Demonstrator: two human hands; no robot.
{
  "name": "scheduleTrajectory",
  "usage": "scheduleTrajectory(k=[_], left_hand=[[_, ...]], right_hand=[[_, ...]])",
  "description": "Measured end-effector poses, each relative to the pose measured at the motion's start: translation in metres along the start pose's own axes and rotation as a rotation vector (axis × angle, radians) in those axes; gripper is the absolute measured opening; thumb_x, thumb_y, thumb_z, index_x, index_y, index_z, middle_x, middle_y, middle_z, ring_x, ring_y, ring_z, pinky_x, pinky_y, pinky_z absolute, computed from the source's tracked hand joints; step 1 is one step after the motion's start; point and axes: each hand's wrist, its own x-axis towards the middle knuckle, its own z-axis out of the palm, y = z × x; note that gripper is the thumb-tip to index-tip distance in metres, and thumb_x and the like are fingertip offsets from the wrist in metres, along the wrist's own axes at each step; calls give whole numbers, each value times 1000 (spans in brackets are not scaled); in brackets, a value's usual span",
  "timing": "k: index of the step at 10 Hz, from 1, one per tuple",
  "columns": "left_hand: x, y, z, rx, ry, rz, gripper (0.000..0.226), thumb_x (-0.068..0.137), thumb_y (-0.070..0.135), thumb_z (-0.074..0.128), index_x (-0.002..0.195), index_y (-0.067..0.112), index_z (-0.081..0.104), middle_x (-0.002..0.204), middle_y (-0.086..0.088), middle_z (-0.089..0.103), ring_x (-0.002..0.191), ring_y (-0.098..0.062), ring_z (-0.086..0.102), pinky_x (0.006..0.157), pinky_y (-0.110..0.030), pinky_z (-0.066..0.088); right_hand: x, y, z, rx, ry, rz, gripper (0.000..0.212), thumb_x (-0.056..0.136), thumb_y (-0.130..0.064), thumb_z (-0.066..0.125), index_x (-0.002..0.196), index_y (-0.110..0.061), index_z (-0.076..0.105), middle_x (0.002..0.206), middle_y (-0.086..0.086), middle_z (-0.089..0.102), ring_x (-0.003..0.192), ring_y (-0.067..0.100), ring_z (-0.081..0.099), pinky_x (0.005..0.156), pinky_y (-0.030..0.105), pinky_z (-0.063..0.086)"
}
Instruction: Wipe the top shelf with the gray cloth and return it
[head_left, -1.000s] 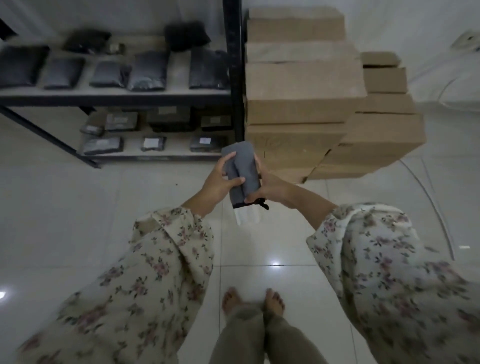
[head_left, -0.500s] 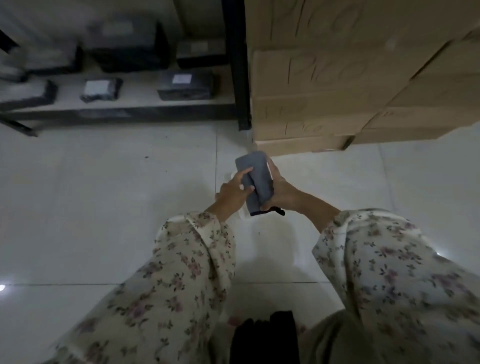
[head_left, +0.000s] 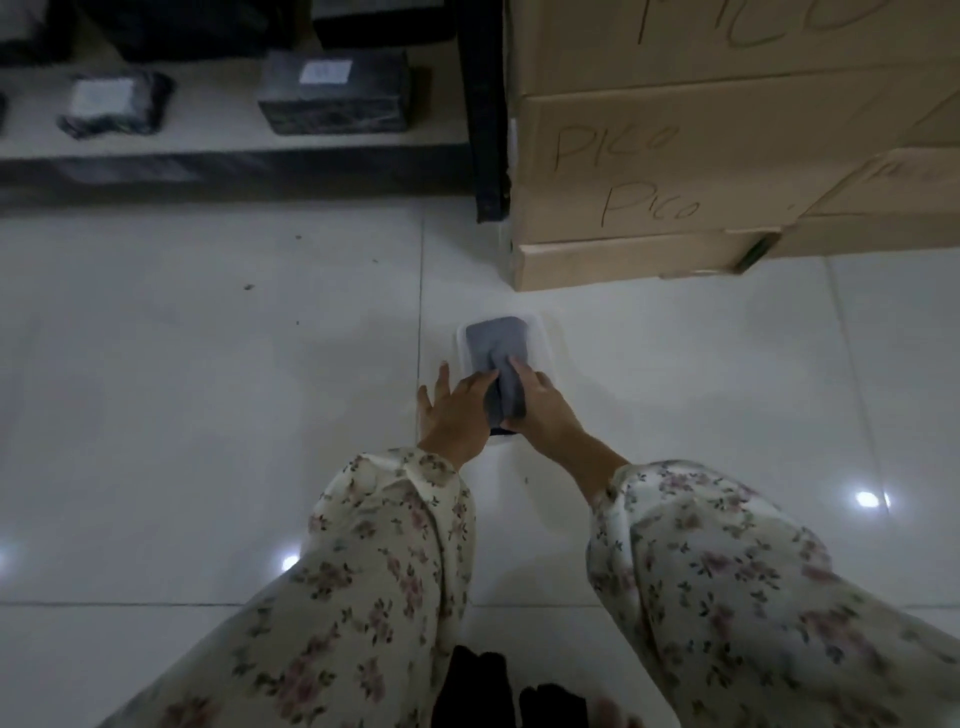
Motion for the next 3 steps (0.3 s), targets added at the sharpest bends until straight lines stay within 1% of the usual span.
scheduleTrajectory(k=[1,2,3], left_hand=[[11,-6,-1,21,-35,40,63,94,19,38,145,40,6,156,11,15,145,-28,-7,113,-53,0],[25,-13,2,53,-70,75,59,95,30,39,144,43,8,156,13,17,145,-28,-8,113,-54,-1],[24,-10,1,64,-39,95,60,95,30,42,144,41,10,155,11,19,145,-28,-8,113,-53,2]], right_hand=[[11,-1,8,-226,-28,85,75,91,-29,51,147,-22,2,149,15,29,127,34,43,102,43,38],[18,-3,18,-221,-11,187,82,88,-30,55,147,-29,-3,149,9,30,124,31,47,98,42,41],[14,-8,22,-131,28,226,87,85,-27,60,147,-27,-2,148,11,31,125,31,46,99,41,40]])
